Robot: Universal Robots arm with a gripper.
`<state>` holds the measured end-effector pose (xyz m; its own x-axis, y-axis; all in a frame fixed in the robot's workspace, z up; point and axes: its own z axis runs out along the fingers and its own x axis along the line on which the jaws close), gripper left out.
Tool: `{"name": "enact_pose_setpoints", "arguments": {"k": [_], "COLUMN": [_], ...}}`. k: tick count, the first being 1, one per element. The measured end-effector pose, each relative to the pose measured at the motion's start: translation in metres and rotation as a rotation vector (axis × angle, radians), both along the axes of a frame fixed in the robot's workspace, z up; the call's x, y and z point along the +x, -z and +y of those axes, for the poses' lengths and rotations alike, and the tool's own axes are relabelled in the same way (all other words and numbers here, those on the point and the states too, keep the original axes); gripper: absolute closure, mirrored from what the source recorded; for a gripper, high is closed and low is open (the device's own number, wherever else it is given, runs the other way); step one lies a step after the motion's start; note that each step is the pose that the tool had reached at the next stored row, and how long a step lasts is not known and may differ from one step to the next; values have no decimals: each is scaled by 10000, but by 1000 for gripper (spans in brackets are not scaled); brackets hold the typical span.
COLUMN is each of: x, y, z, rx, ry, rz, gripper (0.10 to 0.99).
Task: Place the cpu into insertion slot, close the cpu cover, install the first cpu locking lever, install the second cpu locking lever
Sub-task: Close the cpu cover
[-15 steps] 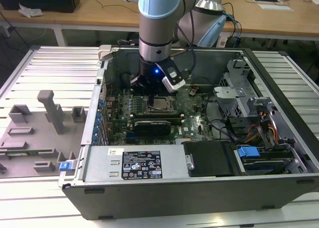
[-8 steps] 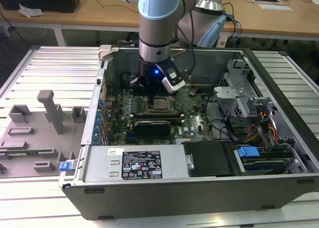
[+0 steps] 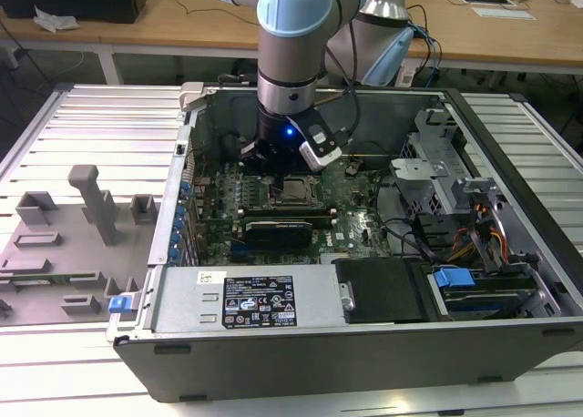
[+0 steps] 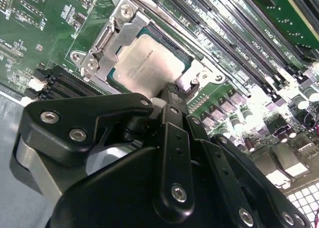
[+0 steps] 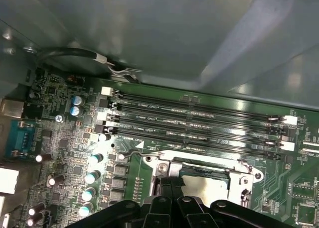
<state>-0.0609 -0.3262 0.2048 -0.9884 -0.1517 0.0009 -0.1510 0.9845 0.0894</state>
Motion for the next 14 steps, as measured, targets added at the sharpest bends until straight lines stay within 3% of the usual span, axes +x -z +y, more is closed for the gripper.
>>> {"name": "enact_pose_setpoints", "arguments": {"k": [4,14], "x": [2,2], "y": [-11,-141], "z": [2,1], "rx": [4,-1], "ry": [0,-1], "rz": [-4,0], "gripper": [980,980]}}
